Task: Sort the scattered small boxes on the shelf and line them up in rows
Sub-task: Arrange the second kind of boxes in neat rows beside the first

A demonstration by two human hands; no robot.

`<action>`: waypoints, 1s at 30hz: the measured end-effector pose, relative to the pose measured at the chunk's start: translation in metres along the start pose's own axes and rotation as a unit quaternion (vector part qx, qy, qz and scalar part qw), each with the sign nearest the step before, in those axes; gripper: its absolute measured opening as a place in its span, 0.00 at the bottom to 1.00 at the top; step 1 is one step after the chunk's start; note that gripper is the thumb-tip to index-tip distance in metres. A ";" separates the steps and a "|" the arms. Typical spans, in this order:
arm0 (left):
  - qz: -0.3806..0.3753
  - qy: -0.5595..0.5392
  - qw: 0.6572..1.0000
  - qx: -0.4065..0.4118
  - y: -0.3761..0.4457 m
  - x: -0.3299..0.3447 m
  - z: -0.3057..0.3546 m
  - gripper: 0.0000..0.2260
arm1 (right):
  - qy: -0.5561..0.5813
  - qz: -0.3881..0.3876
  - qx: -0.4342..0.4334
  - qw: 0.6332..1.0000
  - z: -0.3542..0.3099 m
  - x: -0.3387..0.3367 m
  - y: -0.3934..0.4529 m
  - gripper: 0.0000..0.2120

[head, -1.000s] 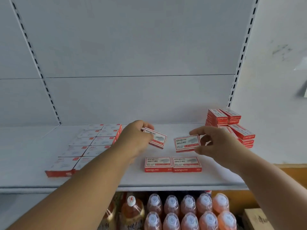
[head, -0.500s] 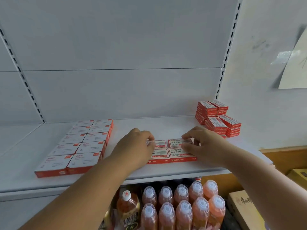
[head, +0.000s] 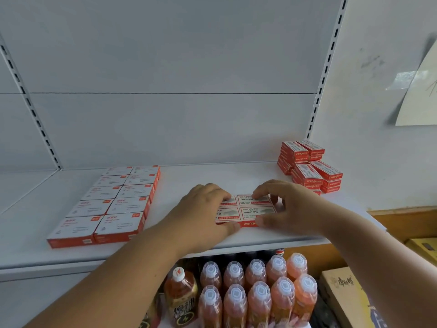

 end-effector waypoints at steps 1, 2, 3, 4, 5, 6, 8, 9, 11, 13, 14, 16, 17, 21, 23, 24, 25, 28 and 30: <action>0.003 -0.001 1.000 0.000 0.001 0.000 0.002 0.30 | 0.004 0.001 0.001 1.000 0.001 0.000 0.000 0.22; 0.005 -0.001 1.000 0.001 0.001 -0.001 0.003 0.30 | 0.008 0.001 0.001 1.000 0.001 0.001 0.001 0.22; 0.004 0.000 1.000 0.001 0.002 -0.001 0.004 0.29 | 0.012 0.001 0.001 1.000 0.001 0.001 0.001 0.22; 0.003 0.000 1.000 0.000 0.002 -0.002 0.004 0.29 | 0.014 0.000 0.001 1.000 0.002 0.001 0.001 0.23; 0.000 0.000 1.000 -0.003 0.001 -0.002 0.004 0.29 | 0.015 -0.001 0.001 1.000 0.002 0.000 0.002 0.23; -0.004 0.000 1.000 -0.006 0.001 -0.003 0.005 0.29 | 0.014 -0.001 -0.001 1.000 0.002 0.000 0.002 0.23; -0.015 0.003 1.000 -0.013 0.001 -0.005 0.007 0.29 | 0.010 0.003 -0.006 1.000 0.003 -0.002 0.001 0.26; -0.022 0.009 1.000 -0.015 0.002 -0.005 0.008 0.30 | 0.009 0.006 -0.008 1.000 0.002 -0.003 -0.001 0.28; -0.028 0.019 0.999 -0.015 0.005 -0.008 0.011 0.31 | 0.015 0.034 -0.010 0.999 0.003 -0.010 -0.008 0.34; -0.021 0.016 1.000 -0.016 0.010 -0.011 0.019 0.31 | 0.014 0.098 -0.008 0.995 0.011 -0.022 -0.016 0.31; -0.015 0.007 1.000 -0.016 0.014 -0.012 0.024 0.30 | 0.011 0.136 -0.002 0.991 0.019 -0.030 -0.020 0.26; 0.001 -0.009 1.000 -0.007 0.024 -0.011 0.041 0.26 | 0.005 0.211 0.020 0.977 0.039 -0.048 -0.027 0.14; 0.009 -0.015 1.000 0.000 0.030 -0.010 0.051 0.24 | -0.002 0.239 0.036 0.970 0.051 -0.057 -0.030 0.09; 0.030 -0.047 0.998 0.018 0.065 -0.001 0.095 0.16 | -0.020 0.283 0.126 0.951 0.098 -0.084 -0.035 0.07; 0.027 -0.059 0.998 -0.006 0.087 0.009 0.114 0.14 | -0.033 0.252 0.179 0.951 0.119 -0.087 -0.033 0.13; 0.023 -0.062 0.997 -0.029 0.099 0.015 0.121 0.14 | -0.041 0.224 0.198 0.953 0.127 -0.086 -0.031 0.17; 0.019 -0.056 0.997 -0.055 0.111 0.020 0.127 0.14 | -0.044 0.197 0.209 0.957 0.134 -0.083 -0.029 0.19; 0.003 -0.017 0.991 -0.132 0.140 0.038 0.135 0.18 | -0.026 0.173 0.193 0.965 0.148 -0.079 -0.022 0.17; 0.010 -0.009 0.987 -0.163 0.149 0.046 0.134 0.23 | -0.010 0.182 0.174 0.968 0.153 -0.079 -0.021 0.15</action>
Point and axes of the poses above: each hand's wrist, its own y-axis towards the middle knuckle, its own x-axis out of the palm, z = x × y, the point moved 5 cm from there along y, towards the middle knuckle, and after that the axes turned 1 degree about -y, right-handed, at the moved point
